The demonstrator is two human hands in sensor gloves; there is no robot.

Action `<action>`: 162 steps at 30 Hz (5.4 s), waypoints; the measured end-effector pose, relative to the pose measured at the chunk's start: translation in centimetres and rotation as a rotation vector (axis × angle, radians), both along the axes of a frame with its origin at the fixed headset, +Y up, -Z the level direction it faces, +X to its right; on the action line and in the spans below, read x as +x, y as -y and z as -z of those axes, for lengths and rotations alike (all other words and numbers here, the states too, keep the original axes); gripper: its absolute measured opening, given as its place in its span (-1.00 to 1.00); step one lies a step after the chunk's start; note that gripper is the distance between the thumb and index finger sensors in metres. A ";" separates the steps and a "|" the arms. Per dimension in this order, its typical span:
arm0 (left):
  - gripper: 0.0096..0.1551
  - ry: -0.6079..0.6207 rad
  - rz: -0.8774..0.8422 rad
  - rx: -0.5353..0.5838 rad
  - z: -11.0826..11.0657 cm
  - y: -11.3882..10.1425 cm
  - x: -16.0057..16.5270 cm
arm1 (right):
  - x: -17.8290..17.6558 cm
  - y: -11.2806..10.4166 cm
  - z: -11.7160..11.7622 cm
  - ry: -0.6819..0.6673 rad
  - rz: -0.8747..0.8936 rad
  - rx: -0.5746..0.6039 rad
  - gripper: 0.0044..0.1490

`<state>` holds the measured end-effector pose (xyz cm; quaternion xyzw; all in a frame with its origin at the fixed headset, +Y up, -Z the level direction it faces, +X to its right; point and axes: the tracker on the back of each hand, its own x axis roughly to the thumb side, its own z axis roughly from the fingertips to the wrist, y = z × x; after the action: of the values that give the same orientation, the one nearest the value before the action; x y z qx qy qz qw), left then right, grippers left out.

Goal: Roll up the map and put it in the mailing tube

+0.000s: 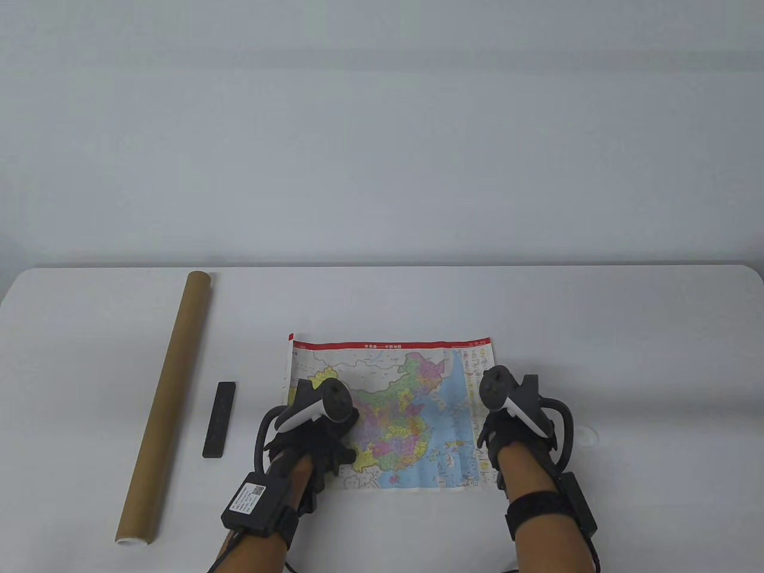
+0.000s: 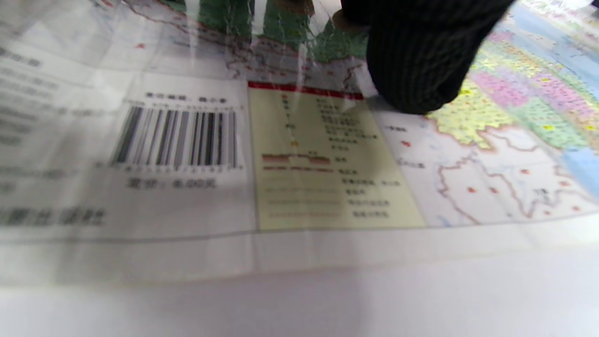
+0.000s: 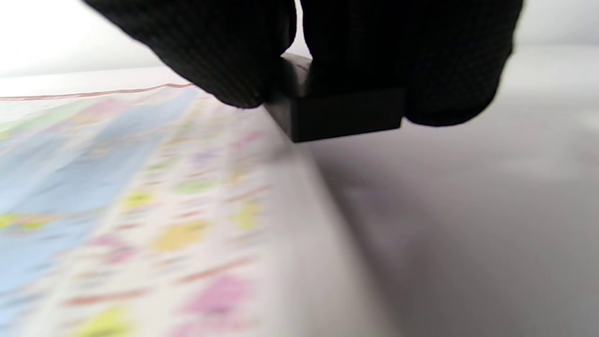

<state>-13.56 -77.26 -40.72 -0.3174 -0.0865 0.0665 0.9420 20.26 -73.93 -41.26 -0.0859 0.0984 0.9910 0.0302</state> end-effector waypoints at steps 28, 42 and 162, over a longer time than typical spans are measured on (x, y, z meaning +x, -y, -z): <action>-0.18 0.023 0.154 -0.027 0.1 -1.0 1.4 | 4.3 0.7 -0.3 0.072 0.033 -0.091 -0.09; -0.06 0.011 0.210 -0.065 0.2 -0.6 1.5 | 1.3 -8.4 -3.7 -0.149 0.304 0.356 -0.12; -0.50 0.133 0.079 0.622 -9.2 -8.6 6.9 | -8.8 -4.0 -7.2 -0.678 0.271 0.183 -0.34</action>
<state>-6.63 -68.66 -31.52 -0.0212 -0.1514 -0.0207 0.9880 11.47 -69.96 -34.06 0.2639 0.0244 0.9548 0.1344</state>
